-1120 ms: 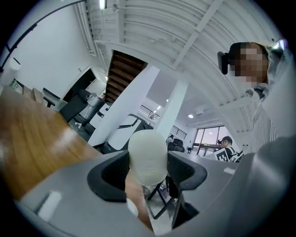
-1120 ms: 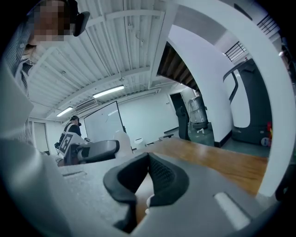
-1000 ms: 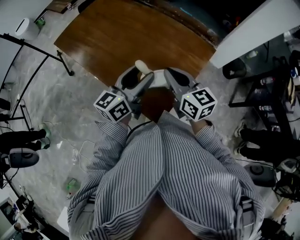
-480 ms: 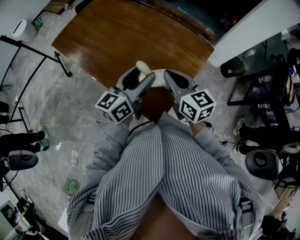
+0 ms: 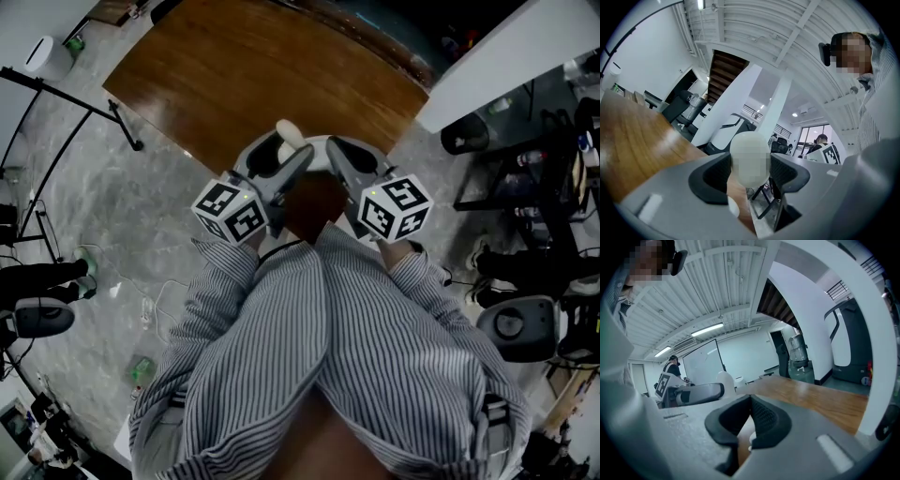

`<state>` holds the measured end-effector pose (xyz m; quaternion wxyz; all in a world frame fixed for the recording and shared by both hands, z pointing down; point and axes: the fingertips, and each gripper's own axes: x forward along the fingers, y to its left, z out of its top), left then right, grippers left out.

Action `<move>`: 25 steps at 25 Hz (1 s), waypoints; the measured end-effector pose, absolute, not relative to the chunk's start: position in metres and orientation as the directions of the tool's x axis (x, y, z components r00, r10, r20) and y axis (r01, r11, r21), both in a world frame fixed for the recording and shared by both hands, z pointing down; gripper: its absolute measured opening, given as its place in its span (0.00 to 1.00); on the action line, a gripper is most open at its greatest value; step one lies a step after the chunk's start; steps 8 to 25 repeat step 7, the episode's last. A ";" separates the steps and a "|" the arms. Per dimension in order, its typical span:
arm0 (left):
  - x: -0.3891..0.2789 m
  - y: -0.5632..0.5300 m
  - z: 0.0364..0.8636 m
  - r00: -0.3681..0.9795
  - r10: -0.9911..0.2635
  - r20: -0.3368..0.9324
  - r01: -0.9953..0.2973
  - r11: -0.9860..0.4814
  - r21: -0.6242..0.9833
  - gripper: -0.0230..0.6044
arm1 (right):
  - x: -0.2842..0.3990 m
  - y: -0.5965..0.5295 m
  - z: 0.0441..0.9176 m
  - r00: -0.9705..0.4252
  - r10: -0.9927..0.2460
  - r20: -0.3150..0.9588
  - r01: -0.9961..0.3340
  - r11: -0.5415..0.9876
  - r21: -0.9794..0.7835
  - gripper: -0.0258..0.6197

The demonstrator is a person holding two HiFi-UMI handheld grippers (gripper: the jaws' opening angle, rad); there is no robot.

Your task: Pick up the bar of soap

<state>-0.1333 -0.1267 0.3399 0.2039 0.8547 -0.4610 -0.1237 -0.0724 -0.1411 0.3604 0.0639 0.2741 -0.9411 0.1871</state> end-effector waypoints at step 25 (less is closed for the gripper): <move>-0.128 -0.124 0.339 0.559 -0.829 -0.010 -0.743 -0.506 0.437 0.46 | -0.074 -0.139 0.358 -0.846 -0.485 0.222 -0.534 0.784 -0.318 0.04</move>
